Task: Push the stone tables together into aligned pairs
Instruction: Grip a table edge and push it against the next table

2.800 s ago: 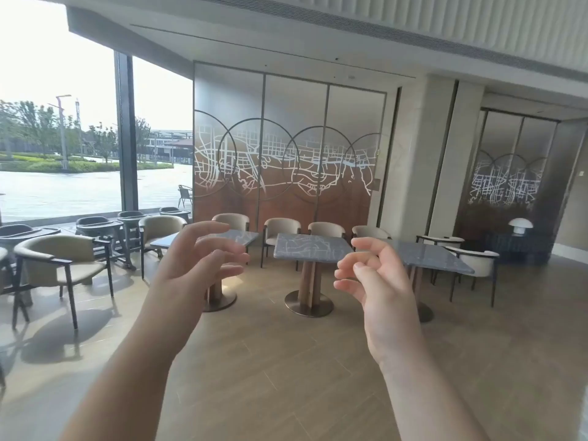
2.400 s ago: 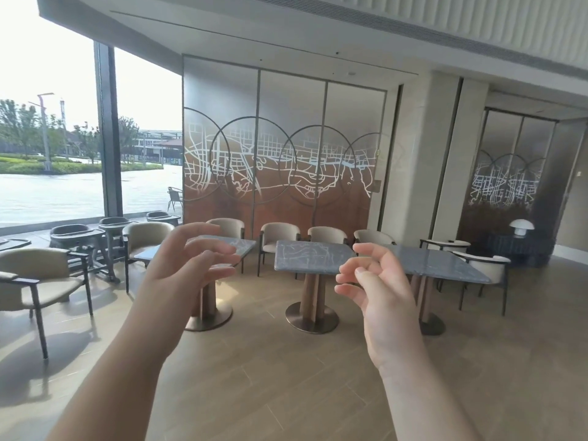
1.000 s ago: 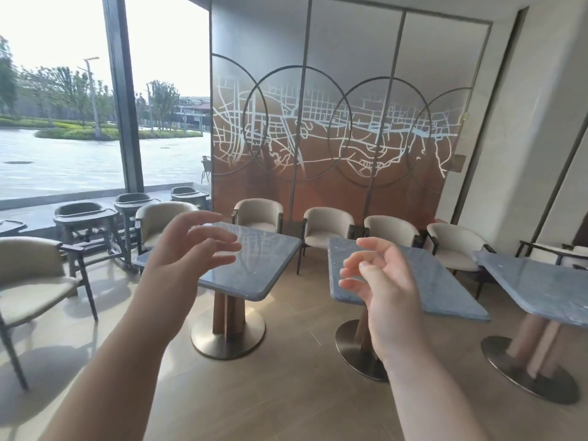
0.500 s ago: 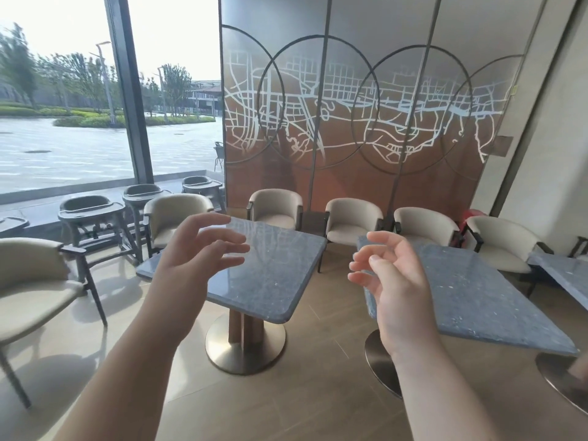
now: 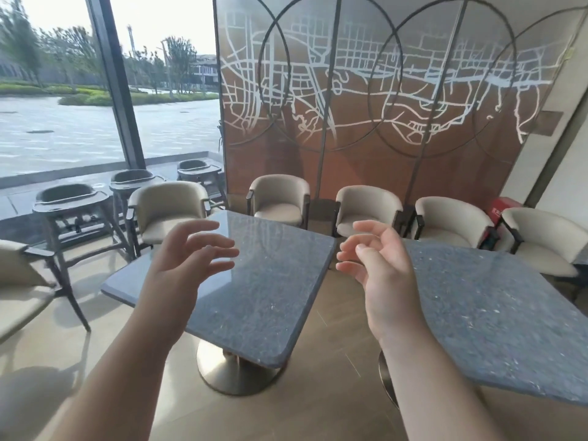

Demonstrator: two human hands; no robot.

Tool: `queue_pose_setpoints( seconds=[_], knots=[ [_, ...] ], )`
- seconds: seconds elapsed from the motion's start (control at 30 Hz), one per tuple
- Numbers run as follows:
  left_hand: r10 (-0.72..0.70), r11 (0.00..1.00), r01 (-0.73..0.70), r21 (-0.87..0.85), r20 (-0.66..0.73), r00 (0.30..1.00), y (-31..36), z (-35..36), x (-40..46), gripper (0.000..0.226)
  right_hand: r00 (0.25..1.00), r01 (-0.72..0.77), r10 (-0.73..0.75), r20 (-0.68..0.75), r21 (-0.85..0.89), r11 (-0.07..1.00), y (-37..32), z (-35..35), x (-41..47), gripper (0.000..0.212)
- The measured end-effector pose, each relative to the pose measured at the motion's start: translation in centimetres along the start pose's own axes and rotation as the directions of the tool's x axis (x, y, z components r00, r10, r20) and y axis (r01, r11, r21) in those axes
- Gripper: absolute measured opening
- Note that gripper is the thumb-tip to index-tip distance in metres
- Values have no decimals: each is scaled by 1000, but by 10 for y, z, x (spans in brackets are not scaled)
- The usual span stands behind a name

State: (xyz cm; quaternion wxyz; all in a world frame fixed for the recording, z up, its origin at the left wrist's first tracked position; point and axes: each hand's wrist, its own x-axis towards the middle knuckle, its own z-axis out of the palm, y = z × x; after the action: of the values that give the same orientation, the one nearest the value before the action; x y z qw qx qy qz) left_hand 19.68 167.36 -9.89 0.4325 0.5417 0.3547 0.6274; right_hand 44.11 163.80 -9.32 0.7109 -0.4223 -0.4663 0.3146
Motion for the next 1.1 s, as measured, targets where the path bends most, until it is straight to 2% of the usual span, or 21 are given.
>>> queue_pose_setpoints(
  seconds=[0.13,0.23,0.33,0.4,0.53,0.63,0.7,0.87,0.93,1.03,1.1],
  knots=[
    [-109,994,109,8,1,994,-74,-1,41,27,991,-130,131,7,-74,989,73,1,34,29],
    [-256,966,257,23,-22,966,-150,-7,57,28,963,-269,267,-31,-124,955,145,-1,48,29],
    [-428,901,431,50,-68,901,-233,-19,62,33,902,-433,424,-85,-186,882,223,-1,58,32],
    [-543,831,552,69,-109,832,-286,-29,65,31,849,-529,514,-126,-229,817,273,2,64,33],
    [-750,621,776,112,-204,629,-376,-53,68,33,702,-710,673,-231,-294,639,360,5,72,32],
    [-855,430,901,58,-293,427,-430,-69,70,30,566,-818,768,-300,-319,478,412,6,75,30],
    [-895,322,947,20,-319,311,-460,-77,72,37,475,-870,818,-324,-315,380,443,6,77,28],
    [-935,190,982,-11,-309,177,-506,-81,83,63,271,-946,884,-380,-273,173,508,4,78,23],
    [-943,145,989,-17,-306,133,-519,-78,87,74,197,-962,899,-391,-254,101,525,3,77,27],
    [-969,93,989,-119,-240,62,-537,-72,92,81,68,-983,940,-335,-186,5,548,1,73,55],
    [-985,59,980,-191,-172,25,-544,-64,93,76,-22,-993,963,-268,-109,-53,560,1,69,72]
  ],
)
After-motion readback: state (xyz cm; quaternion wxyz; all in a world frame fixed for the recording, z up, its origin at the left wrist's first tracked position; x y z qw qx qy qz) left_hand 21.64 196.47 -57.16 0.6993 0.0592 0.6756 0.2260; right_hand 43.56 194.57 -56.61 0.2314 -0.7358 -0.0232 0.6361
